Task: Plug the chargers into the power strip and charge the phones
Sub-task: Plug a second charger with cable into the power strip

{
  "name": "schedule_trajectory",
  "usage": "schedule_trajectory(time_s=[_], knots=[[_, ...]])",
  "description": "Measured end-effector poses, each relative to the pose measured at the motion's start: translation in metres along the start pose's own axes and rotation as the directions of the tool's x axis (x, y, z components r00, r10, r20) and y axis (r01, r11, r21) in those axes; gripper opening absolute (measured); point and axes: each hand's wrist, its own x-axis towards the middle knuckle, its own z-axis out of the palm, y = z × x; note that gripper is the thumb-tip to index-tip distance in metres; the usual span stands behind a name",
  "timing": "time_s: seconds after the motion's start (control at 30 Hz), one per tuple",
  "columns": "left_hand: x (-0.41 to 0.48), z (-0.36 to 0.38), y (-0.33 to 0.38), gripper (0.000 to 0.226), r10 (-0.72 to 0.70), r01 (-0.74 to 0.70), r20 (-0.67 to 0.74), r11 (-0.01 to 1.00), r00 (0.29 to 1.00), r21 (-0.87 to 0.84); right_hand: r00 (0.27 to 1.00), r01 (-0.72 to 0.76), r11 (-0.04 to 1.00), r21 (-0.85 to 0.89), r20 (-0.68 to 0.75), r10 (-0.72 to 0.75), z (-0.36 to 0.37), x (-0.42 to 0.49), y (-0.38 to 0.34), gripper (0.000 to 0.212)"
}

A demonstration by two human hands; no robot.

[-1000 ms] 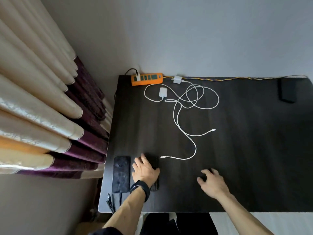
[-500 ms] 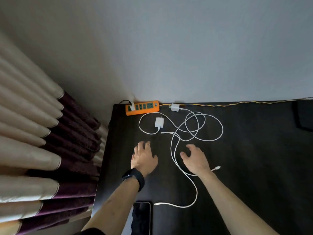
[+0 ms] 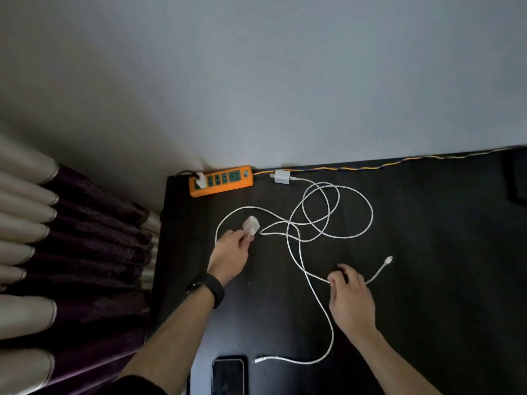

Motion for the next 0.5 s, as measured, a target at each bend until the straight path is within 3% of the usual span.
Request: schedule_trajectory(time_s=[0.03,0.1,0.17,0.23,0.27,0.3,0.33,0.4,0.5], knots=[[-0.004,-0.009,0.003,0.024,-0.061,0.052,-0.032,0.972,0.998,-0.231,0.998,-0.066,0.998,-0.02,0.0,0.066,-0.007,0.003,0.004,0.014],[-0.019,-0.034,0.015,0.022,-0.127,0.102,-0.005,0.818,0.992,-0.566,0.978,-0.201,0.978,-0.058,0.039,0.204,-0.023,0.01,0.004,0.018],[-0.038,-0.062,0.029,0.023,-0.111,0.135,0.081,0.663,0.99,-0.737,0.96,-0.276,0.961,-0.013,0.049,0.276,-0.037,0.014,-0.009,0.024],[-0.058,-0.086,0.039,0.023,-0.028,0.193,0.205,0.486,0.978,-0.852,0.949,-0.315,0.92,0.233,0.064,0.309,-0.056,0.01,-0.04,0.025],[-0.066,-0.096,0.043,0.023,0.033,0.231,0.268,0.413,0.963,-0.881,0.925,-0.378,0.824,0.421,0.144,0.351,-0.067,0.008,-0.06,0.03],[-0.074,-0.104,0.046,0.023,0.085,0.265,0.317,0.372,0.945,-0.89,0.873,-0.487,0.635,0.599,0.307,0.38,-0.077,0.004,-0.083,0.038],[-0.083,-0.111,0.05,0.023,0.128,0.291,0.353,0.351,0.927,-0.89,0.793,-0.608,0.381,0.697,0.506,0.34,-0.085,0.0,-0.106,0.046],[-0.101,-0.123,0.053,0.023,0.184,0.327,0.399,0.325,0.899,-0.887,0.641,-0.764,-0.027,0.645,0.762,0.094,-0.095,-0.01,-0.143,0.056],[-0.128,-0.133,0.046,0.022,0.231,0.385,0.449,0.273,0.863,-0.881,0.567,-0.804,-0.312,0.507,0.811,-0.145,-0.097,-0.021,-0.179,0.055]])
